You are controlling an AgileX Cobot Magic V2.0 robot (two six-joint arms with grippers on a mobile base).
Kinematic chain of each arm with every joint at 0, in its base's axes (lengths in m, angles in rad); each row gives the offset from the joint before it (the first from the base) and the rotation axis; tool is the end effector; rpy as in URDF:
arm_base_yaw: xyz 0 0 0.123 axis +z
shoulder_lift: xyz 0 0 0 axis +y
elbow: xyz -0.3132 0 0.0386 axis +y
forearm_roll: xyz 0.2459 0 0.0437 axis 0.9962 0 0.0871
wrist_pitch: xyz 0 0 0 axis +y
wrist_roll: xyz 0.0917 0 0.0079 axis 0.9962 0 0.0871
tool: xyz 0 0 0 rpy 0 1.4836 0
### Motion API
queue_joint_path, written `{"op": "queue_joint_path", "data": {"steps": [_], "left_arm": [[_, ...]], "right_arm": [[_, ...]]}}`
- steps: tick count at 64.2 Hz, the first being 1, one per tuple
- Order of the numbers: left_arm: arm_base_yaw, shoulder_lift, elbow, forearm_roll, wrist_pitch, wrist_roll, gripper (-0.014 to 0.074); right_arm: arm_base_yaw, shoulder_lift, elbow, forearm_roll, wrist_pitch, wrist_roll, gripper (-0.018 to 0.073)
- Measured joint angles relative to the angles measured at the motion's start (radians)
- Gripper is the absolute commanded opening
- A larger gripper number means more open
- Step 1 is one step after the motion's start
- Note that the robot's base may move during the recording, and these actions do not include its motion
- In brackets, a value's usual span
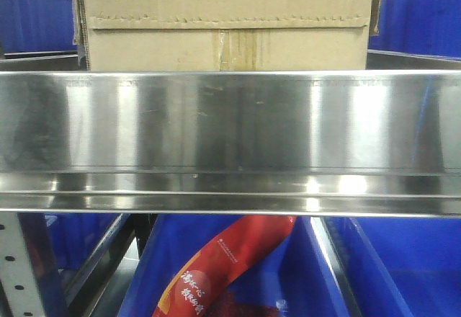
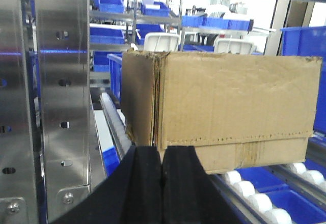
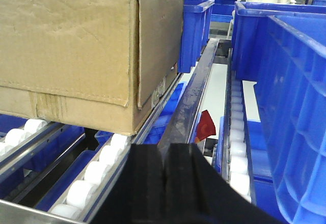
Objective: Stack two boxes on right shelf middle
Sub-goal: 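Open both grippers to release the box walls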
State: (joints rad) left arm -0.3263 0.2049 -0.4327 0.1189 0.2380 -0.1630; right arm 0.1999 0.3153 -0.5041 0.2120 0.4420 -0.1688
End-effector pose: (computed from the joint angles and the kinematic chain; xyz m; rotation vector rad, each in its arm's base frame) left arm 0.0222 -0.0048 0.3297 0.1858 1.4870 -0.2806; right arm 0.0356 0.0157 0.3314 -0.2192 1.7196 0.2424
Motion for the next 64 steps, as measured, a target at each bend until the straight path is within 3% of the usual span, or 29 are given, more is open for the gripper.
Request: {"op": "queue_joint_path", "data": {"steps": [47,55,64], "left_arm": [[0.004,-0.009,0.013,-0.002,-0.020,0.000,-0.0111],[0.046,-0.015,0.076,-0.018,-0.104,0.002,-0.0111],[0.143,-0.060,0.188,-0.021,-0.199,0.002,-0.0111]], "right_arm": [[0.000,0.000,0.000,0.000,-0.002,-0.002,-0.0153],[0.000,0.000,0.000,0.000,-0.002,-0.002,-0.0153],[0.000,0.000,0.000,0.000,-0.002,-0.002,-0.0153]]}}
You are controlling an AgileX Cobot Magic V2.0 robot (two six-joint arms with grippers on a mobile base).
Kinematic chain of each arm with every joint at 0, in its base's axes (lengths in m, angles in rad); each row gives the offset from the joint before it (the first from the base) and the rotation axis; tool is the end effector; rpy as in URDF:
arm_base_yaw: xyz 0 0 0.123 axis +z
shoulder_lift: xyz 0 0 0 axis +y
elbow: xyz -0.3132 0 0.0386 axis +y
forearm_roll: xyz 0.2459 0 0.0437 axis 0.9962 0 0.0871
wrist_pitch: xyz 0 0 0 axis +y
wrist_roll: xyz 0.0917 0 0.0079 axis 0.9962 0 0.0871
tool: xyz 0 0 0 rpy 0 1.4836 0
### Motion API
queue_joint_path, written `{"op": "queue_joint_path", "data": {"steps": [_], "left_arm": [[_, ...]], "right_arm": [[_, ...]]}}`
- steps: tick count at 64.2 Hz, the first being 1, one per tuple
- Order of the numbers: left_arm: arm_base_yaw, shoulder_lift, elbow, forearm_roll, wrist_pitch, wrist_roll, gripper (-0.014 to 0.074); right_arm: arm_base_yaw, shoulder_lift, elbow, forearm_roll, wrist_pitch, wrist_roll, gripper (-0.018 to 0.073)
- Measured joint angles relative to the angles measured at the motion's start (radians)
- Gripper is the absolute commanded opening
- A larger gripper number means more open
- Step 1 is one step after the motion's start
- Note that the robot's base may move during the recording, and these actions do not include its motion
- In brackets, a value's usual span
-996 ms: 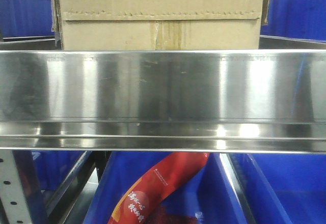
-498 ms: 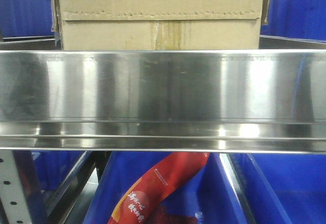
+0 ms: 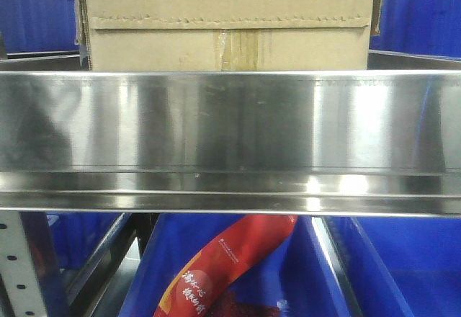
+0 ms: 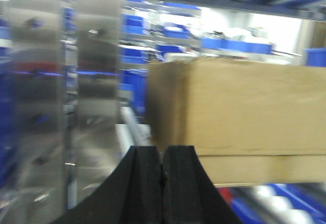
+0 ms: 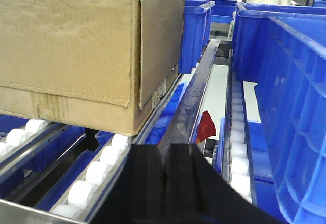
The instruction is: Stack two boxes on right shelf middle
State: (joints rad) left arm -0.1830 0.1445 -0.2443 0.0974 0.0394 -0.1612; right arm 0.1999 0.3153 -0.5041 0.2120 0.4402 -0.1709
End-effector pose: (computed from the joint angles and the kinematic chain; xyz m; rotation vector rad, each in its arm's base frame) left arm 0.0266 -0.0046 0.2877 0.0817 1.4237 -0.2009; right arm 0.0357 0.0157 0.3316 -0.2205 1.7176 0.2407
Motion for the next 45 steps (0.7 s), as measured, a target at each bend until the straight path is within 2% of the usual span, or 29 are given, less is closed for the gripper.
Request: {"op": "queue_joint_path", "data": {"steps": [10,16,31,45], "left_arm": [[0.121,-0.094,0.144,-0.002,-0.046,0.000,-0.0111],[0.161,-0.131,0.215,-0.002,-0.062,0.000,-0.0111],[0.170,-0.140,0.247,0.013,-0.005,0.000,-0.0111],[0.166,-0.140,0.247,0.015,0.002,0.000,-0.0111]], "right_arm": [[0.000,0.000,0.000,0.000,-0.002,0.000,-0.0153],[0.000,0.000,0.000,0.000,-0.002,0.000,-0.0153],[0.000,0.000,0.000,0.000,-0.006,0.000,-0.0153],[0.000,0.000,0.000,0.000,-0.006,0.000,-0.0153]]}}
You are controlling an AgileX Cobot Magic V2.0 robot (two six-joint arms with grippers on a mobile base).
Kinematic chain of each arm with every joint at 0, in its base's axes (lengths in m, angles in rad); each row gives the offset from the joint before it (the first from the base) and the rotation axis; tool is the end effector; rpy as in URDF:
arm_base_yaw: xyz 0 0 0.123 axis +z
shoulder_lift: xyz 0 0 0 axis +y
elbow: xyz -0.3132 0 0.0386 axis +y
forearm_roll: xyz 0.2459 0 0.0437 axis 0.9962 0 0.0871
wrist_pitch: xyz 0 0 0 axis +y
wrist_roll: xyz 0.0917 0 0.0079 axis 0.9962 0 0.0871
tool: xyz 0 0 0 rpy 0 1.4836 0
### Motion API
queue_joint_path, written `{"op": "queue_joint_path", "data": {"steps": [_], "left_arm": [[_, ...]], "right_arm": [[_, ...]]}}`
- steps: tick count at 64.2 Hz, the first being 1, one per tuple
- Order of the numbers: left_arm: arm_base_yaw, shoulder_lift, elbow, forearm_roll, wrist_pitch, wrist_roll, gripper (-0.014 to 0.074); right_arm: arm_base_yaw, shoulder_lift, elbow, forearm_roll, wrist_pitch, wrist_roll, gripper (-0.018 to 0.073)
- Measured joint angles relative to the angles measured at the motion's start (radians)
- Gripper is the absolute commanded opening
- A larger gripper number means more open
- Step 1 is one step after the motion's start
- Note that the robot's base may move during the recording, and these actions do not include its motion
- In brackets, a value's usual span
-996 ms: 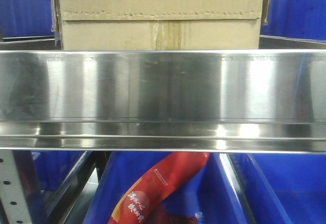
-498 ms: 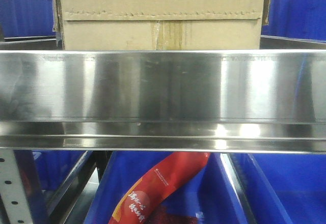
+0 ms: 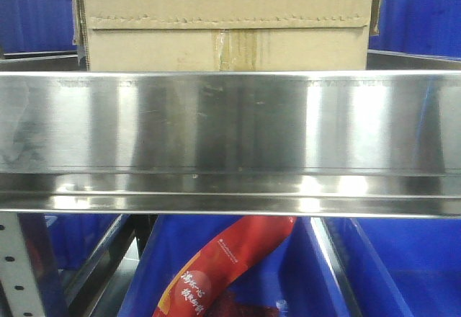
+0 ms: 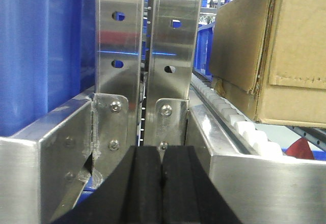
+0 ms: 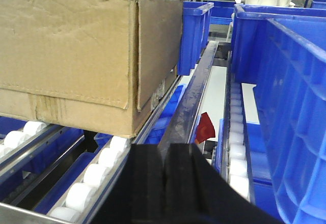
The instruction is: Stack two boxes on right shelf middle
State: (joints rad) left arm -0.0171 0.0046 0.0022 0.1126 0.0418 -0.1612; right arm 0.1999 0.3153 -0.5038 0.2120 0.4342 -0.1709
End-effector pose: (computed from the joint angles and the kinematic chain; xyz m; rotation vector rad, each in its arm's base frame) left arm 0.0251 0.0000 0.2085 -0.0279 1.5319 -0.0488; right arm 0.0358 0.0156 0.3320 -0.2188 1.7121 0.2403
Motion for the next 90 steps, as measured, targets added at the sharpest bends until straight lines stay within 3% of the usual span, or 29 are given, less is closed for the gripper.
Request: {"op": "queue_joint_path", "data": {"steps": [39,52,64,77,90], "left_arm": [[0.000,0.000,0.000,0.002,0.000,0.000,-0.0111],[0.000,0.000,0.000,0.002,0.000,0.000,-0.0111],[0.000,0.000,0.000,0.002,0.000,0.000,-0.0111],[0.000,0.000,0.000,0.002,0.000,0.000,-0.0111],[0.000,0.000,0.000,0.002,0.000,0.000,-0.0111]], "right_arm": [[0.000,0.000,0.000,0.000,0.000,-0.002,-0.0154],[0.000,0.000,0.000,-0.165,-0.041,-0.002,-0.0154],[-0.013,-0.002,0.005,-0.143,-0.043,0.005,-0.0154],[-0.141,-0.068,0.079,-0.142,-0.116,0.029,-0.0154],[-0.245,-0.190,0.263,-0.142,-0.232,0.088,-0.0154]]}}
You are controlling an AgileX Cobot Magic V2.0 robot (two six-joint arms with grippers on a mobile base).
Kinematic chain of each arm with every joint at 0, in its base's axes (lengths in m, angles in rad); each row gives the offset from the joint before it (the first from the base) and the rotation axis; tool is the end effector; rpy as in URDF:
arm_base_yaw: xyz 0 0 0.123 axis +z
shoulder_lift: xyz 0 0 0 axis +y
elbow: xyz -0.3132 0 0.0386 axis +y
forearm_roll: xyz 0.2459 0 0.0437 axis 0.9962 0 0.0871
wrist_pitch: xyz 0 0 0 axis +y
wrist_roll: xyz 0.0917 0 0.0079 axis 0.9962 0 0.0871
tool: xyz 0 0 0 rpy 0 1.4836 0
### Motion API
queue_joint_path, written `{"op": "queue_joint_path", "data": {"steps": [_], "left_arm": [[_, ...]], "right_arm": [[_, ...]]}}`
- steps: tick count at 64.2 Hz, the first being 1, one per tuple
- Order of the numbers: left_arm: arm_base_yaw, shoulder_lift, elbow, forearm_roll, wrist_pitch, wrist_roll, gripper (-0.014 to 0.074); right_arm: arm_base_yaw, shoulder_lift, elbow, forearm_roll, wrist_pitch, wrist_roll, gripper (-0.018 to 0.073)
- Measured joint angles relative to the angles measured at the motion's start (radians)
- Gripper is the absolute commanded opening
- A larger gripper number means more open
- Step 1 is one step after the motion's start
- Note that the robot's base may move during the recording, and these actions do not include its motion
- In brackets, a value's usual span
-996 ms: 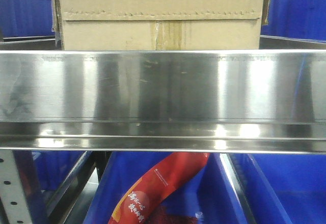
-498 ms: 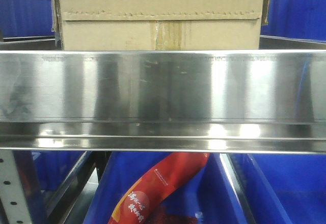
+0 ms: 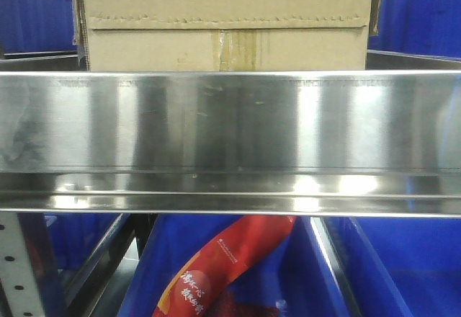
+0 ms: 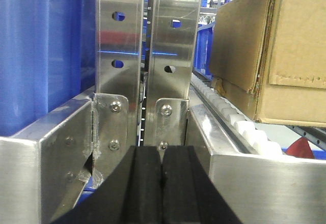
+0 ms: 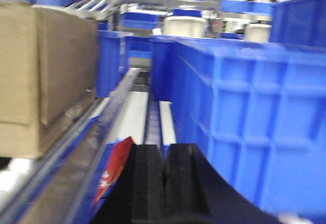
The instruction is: Stack two boxes on right shelf middle
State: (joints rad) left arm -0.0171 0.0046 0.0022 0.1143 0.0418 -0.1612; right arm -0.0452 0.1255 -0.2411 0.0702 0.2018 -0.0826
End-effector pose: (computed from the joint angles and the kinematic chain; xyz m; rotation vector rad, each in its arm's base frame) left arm 0.0251 0.0000 0.2085 -0.0267 1.5319 -0.0474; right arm 0.0254 0.0002 0.2723 0.0136 1.5694 -0.0353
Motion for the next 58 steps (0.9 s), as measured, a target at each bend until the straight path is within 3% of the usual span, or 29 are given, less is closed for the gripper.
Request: {"op": "queue_joint_path", "data": {"steps": [19,58], "left_arm": [[0.000,0.000,0.000,0.000,0.000,0.000,-0.0111],[0.000,0.000,0.000,0.000,0.002,0.000,-0.0111]], "right_arm": [[-0.009,-0.117,0.232,0.000,-0.107,0.013,-0.0154],[-0.009,-0.117,0.239,0.000,-0.141,0.015,-0.0154]]}}
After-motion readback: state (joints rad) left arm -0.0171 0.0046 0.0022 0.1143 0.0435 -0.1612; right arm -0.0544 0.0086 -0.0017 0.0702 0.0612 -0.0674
